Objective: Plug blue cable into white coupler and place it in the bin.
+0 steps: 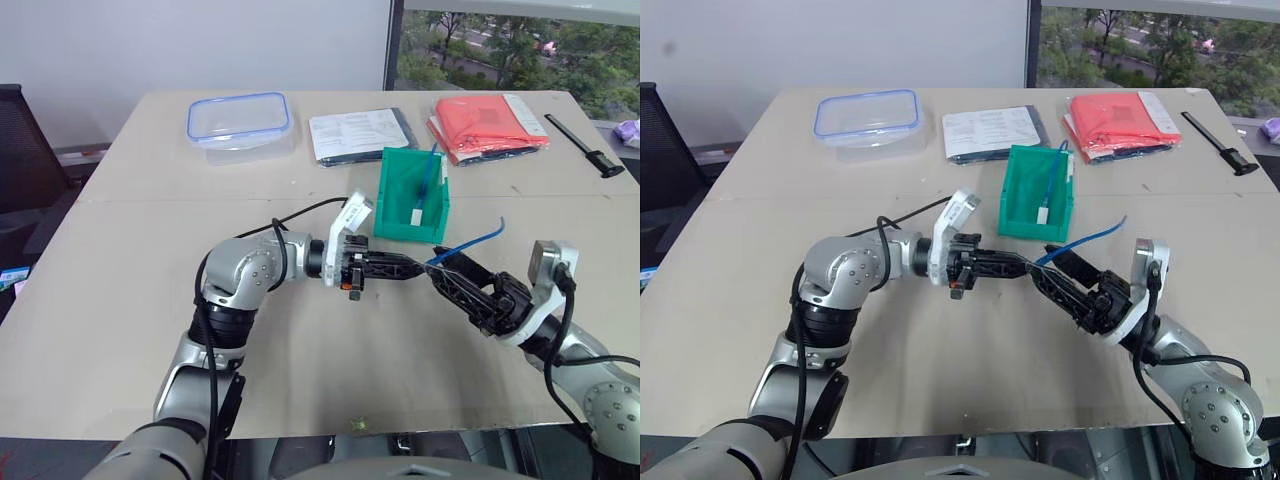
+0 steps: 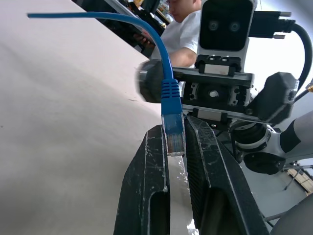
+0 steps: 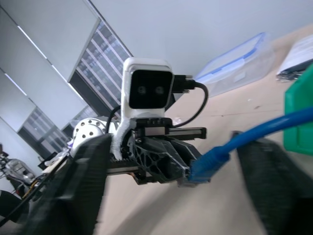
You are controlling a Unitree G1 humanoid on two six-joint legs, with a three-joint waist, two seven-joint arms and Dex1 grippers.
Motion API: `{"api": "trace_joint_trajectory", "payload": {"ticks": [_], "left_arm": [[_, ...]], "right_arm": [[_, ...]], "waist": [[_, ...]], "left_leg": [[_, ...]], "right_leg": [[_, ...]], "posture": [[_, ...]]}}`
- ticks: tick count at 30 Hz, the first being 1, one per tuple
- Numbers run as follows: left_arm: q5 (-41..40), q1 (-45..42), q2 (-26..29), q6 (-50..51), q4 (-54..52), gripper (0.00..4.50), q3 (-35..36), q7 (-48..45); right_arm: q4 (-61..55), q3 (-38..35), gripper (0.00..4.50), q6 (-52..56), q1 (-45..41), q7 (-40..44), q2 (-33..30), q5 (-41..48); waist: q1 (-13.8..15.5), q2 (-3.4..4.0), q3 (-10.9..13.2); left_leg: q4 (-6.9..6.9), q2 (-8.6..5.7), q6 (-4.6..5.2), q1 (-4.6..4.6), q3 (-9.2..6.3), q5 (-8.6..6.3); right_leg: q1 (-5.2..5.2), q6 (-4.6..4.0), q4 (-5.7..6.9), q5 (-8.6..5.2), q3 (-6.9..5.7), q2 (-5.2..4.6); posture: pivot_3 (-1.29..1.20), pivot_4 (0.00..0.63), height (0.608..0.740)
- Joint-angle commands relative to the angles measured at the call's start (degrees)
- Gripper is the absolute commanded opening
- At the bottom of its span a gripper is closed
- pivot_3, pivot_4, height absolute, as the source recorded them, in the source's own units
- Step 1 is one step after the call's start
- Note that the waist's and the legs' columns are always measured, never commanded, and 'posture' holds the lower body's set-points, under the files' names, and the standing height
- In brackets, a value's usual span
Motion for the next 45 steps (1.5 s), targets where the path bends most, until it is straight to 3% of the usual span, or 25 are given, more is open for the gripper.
{"api": "trace_joint_trajectory", "payload": {"ticks": [1, 5, 11, 12, 18, 23, 25, 28, 32, 35, 39, 45], "left_arm": [[-2.4, -1.0, -1.0, 0.2, -1.9, 0.0, 0.9, 1.2], [-3.7, -0.8, -1.3, 0.4, -1.9, 0.0, 1.3, 2.4], [-4.1, 0.1, -1.6, -2.6, -2.1, 0.0, 1.6, 2.0], [-3.8, 0.2, -1.4, -3.5, -2.2, 0.74, 1.4, 1.5], [-3.4, 2.2, 1.0, -6.4, -7.6, 3.56, 2.9, 4.3], [-2.6, 10.8, 6.2, -9.6, -23.5, 3.56, 11.5, 14.1], [1.1, 15.2, 7.7, -13.8, -28.8, 3.56, 13.2, 17.8], [10.0, 24.1, 5.5, -22.5, -34.0, 3.56, 16.2, 27.7], [24.5, 39.2, 3.7, -35.6, -38.6, 3.56, 15.5, 36.5], [32.4, 52.4, 0.8, -45.1, -39.1, 3.56, 15.2, 41.2], [38.5, 62.5, -2.6, -53.0, -37.5, 3.56, 14.2, 45.0], [41.4, 62.5, -6.2, -54.7, -30.9, 3.56, 11.7, 48.3]], "right_arm": [[-2.4, 0.8, 1.85, 0.1, -0.6, 0.6, -0.7, 1.2], [-2.7, 1.2, 0.03, 0.6, -0.5, 1.4, -1.6, 1.7], [-2.1, 0.2, 0.03, 0.8, -1.8, 0.7, -1.4, 5.1], [-1.9, -0.1, 0.0, 0.7, -2.0, 0.3, -1.3, 5.8], [1.0, -2.9, 0.0, -0.1, -3.7, 0.5, -2.9, 7.0], [5.1, -5.3, 0.0, -2.1, -5.4, 1.2, -4.0, 3.5], [6.5, -5.8, 0.0, -3.1, -6.2, 1.9, -4.0, 2.0], [8.9, -5.3, 0.0, -8.1, -8.8, 2.8, -2.3, -4.8], [11.4, -4.0, 0.0, -7.0, -12.4, 3.5, -1.3, -5.3], [12.8, -2.9, 0.0, -6.8, -14.1, 4.5, -1.0, -6.4], [13.5, -2.4, 0.0, -6.0, -15.2, 5.0, -0.8, -6.9], [12.7, -2.0, 0.0, -4.8, -15.6, 4.1, 0.0, -6.7]], "waist": [[0.2, 0.0, 0.0], [0.3, 0.0, 0.0], [0.3, 0.0, 0.0], [0.3, 0.0, 0.0], [0.3, 0.0, 0.0], [-0.1, -0.01, 0.0], [0.1, 0.0, 0.0], [0.4, 0.01, 0.0], [0.3, 0.0, 0.0], [0.4, -0.01, 0.0], [0.9, -0.01, 0.0], [0.5, 0.01, 0.0]], "left_leg": [[0.0, 0.0, 0.0, 0.0, 0.01, 0.0], [0.0, -0.01, 0.0, 0.04, 0.04, 0.0], [0.0, 0.0, 0.0, 0.03, 0.02, 0.0], [0.0, 0.0, 0.0, 0.03, 0.03, 0.0], [0.0, 0.0, 0.0, 0.01, 0.05, 0.0], [-0.1, 0.06, 0.0, 0.01, 0.04, 0.0], [-0.13, 0.08, 0.0, 0.02, 0.03, 0.0], [-0.15, 0.07, -0.01, 0.05, 0.11, 0.0], [-0.12, 0.04, -0.01, 0.05, 0.2, -0.01], [-0.18, 0.02, -0.01, 0.06, 0.27, -0.01], [-0.21, 0.01, -0.01, -0.04, 0.22, -0.02], [-0.18, 0.02, 0.0, -0.28, 0.29, -0.02]], "right_leg": [[0.0, 0.0, 0.0, 0.0, 0.0, 0.0], [0.0, -0.01, 0.02, 0.0, 0.02, 0.0], [0.0, -0.01, 0.03, 0.0, 0.02, 0.01], [0.0, -0.01, 0.02, 0.0, 0.02, 0.01], [-0.01, -0.02, -0.01, 0.0, 0.06, -0.01], [-0.06, -0.04, 0.0, 0.01, 0.23, -0.04], [-0.07, -0.04, -0.01, 0.0, 0.22, -0.04], [-0.06, -0.04, -0.06, 0.0, 0.3, -0.07], [-0.05, -0.06, -0.12, 0.02, 0.41, -0.2], [-0.06, -0.26, -0.18, -0.09, 0.41, -0.49], [-0.07, -0.31, -0.35, -0.1, 0.26, -0.66], [-0.08, -0.36, -0.56, -0.05, -0.05, -0.98]], "posture": [[0.0, 0.15, 0.737], [0.0, 0.15, 0.737], [0.0, 0.15, 0.737], [0.0, 0.15, 0.737], [0.0, 0.15, 0.737], [0.0, 0.15, 0.737], [0.0, 0.15, 0.737], [0.0, 0.15, 0.737], [0.0, 0.15, 0.737], [0.0, 0.15, 0.737], [0.0, 0.15, 0.737], [0.0, 0.15, 0.737]]}}
